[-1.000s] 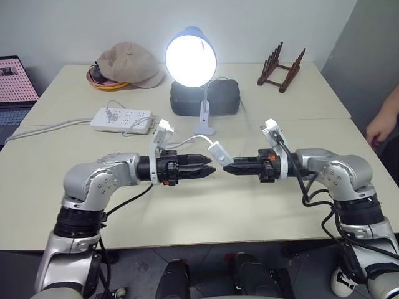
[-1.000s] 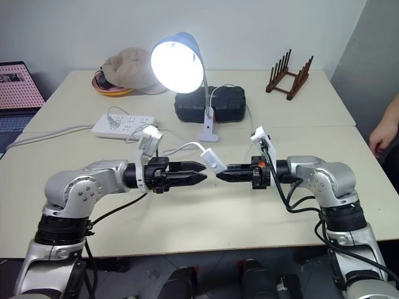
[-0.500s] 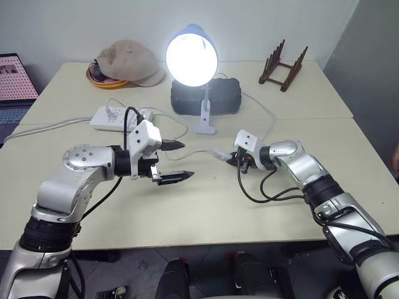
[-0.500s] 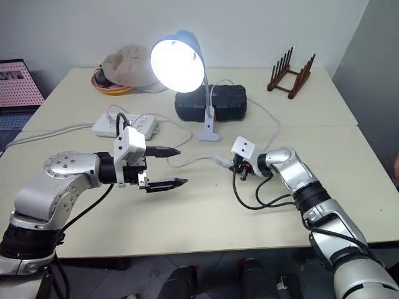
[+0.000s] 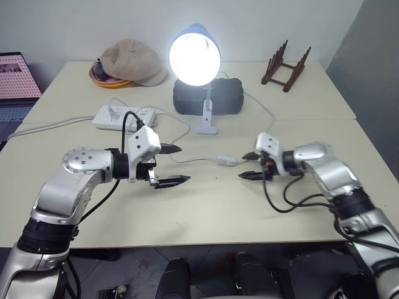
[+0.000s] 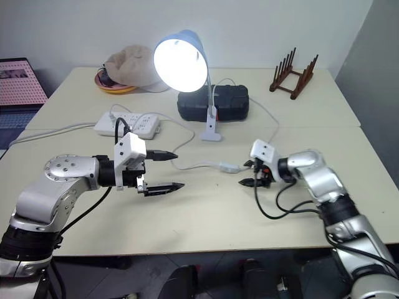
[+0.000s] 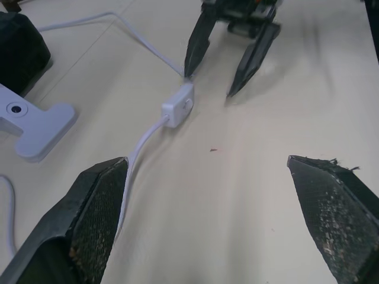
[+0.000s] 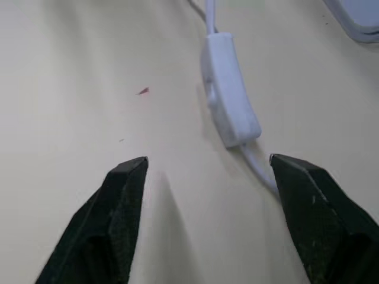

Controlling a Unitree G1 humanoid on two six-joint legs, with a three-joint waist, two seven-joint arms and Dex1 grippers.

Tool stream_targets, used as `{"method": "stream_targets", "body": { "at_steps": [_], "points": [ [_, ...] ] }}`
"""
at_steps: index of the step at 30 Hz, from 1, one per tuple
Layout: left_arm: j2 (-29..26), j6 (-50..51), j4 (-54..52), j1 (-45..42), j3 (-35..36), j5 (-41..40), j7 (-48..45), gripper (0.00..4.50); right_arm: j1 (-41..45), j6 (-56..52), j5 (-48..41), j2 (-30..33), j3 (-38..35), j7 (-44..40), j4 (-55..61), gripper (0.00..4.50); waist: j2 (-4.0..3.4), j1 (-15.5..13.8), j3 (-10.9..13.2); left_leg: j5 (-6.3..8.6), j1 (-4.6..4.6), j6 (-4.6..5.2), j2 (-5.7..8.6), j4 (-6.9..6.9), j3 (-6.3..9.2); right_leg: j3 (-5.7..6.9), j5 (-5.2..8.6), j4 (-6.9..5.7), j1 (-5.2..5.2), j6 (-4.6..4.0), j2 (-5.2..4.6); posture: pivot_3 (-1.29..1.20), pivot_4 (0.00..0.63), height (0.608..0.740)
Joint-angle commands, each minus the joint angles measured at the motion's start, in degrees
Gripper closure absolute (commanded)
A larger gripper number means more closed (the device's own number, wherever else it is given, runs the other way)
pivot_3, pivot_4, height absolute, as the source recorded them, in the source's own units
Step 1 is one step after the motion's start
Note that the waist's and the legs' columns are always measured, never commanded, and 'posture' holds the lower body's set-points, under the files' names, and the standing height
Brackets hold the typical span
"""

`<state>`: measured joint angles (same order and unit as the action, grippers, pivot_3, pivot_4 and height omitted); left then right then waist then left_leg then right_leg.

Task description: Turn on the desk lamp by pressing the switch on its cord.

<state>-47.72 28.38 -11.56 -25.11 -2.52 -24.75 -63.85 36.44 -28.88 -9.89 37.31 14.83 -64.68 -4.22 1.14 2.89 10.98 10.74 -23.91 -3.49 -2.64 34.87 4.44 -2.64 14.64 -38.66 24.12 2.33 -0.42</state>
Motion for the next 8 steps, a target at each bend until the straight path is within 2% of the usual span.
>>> {"method": "stream_targets", "body": {
  "at_steps": [1, 5, 8],
  "points": [
    [-2.36, 0.75, 1.21, -3.19, 0.72, -0.21, -2.75, 0.00, -4.71, -11.04, -7.81, 4.95, -8.38, 0.14, 14.92, 0.08, 0.01, 0.02, 0.00, 0.00, 0.05, 0.00, -0.01, 0.00, 0.01, 0.00, 0.00, 0.00, -0.02, 0.00, 0.01, 0.00, 0.150, 0.740],
    [-3.41, 0.86, 3.14, -5.29, 0.24, 0.26, -4.57, 0.00, -9.52, -17.84, -11.82, 7.04, -13.98, 3.99, 23.82, 0.04, 0.01, 0.15, 0.00, 0.00, 0.07, 0.00, 0.00, 0.03, 0.00, -0.02, 0.01, -0.04, -0.01, -0.01, 0.00, 0.00, 0.150, 0.740],
    [-3.68, 0.53, 4.58, -6.31, -0.34, 0.82, -5.72, 0.00, -12.14, -21.79, -13.91, 6.24, -16.91, 8.01, 28.30, 0.04, 0.02, 0.19, 0.00, 0.00, 0.08, 0.00, -0.01, 0.03, 0.00, -0.01, 0.01, -0.04, -0.02, -0.02, 0.00, 0.00, 0.150, 0.740]
  ]
}}
